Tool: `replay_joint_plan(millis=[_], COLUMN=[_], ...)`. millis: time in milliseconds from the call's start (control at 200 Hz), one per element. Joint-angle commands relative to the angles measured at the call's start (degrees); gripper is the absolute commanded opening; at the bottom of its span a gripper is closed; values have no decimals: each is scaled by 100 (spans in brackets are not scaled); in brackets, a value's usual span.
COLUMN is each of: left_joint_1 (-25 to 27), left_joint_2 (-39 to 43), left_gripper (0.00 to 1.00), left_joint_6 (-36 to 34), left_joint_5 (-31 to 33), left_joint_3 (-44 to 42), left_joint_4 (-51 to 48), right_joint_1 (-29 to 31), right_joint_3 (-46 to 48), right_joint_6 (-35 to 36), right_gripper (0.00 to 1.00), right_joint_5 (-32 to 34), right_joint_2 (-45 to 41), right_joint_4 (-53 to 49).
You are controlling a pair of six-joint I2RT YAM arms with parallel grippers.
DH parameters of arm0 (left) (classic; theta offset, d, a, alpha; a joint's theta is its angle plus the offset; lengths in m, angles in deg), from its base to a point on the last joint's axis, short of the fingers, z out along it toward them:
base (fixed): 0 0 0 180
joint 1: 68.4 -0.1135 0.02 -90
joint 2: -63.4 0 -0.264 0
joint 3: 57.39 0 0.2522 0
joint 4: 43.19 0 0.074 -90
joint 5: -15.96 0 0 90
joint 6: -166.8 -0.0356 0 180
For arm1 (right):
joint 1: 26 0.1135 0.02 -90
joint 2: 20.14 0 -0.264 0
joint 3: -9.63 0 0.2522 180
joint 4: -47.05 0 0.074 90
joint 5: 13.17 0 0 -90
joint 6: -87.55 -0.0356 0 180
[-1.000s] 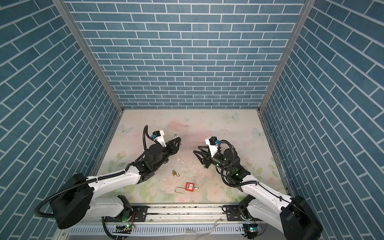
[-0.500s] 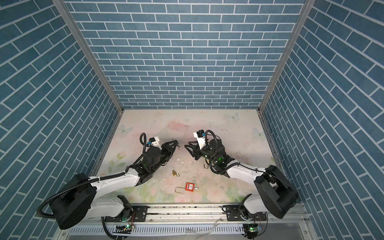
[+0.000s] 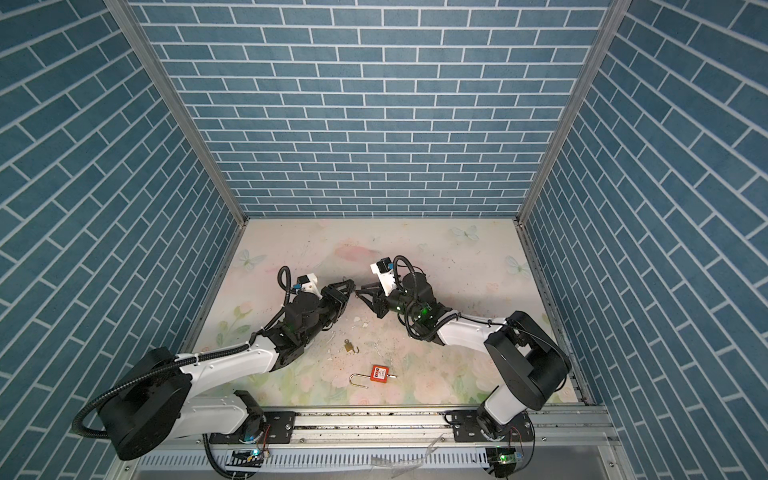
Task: Lock with the key
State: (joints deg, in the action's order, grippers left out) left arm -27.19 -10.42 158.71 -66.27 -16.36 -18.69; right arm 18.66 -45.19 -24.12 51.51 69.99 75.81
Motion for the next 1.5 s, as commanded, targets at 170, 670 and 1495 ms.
replay_joint_plan(millis=[170,670,1495], left_joint_1=[-56,-205,-926], left_joint_2=[92,-75,-866], left_gripper=[0,0,0], left_joint_6=[106,273,-3439], left_joint_5=[-17,-128,330], left_joint_3=[-39,81,2783], left_joint_4=[119,36,-4954], right_joint_1=[40,77,-109], right_joint_3=[-242,-271,443], right_joint_6=[-56,-121,-274], right_gripper=[20,0,0], right_joint_5=[-122,-210,774], right_joint_2=[261,405,-662], right_joint_4=[134,118,-935])
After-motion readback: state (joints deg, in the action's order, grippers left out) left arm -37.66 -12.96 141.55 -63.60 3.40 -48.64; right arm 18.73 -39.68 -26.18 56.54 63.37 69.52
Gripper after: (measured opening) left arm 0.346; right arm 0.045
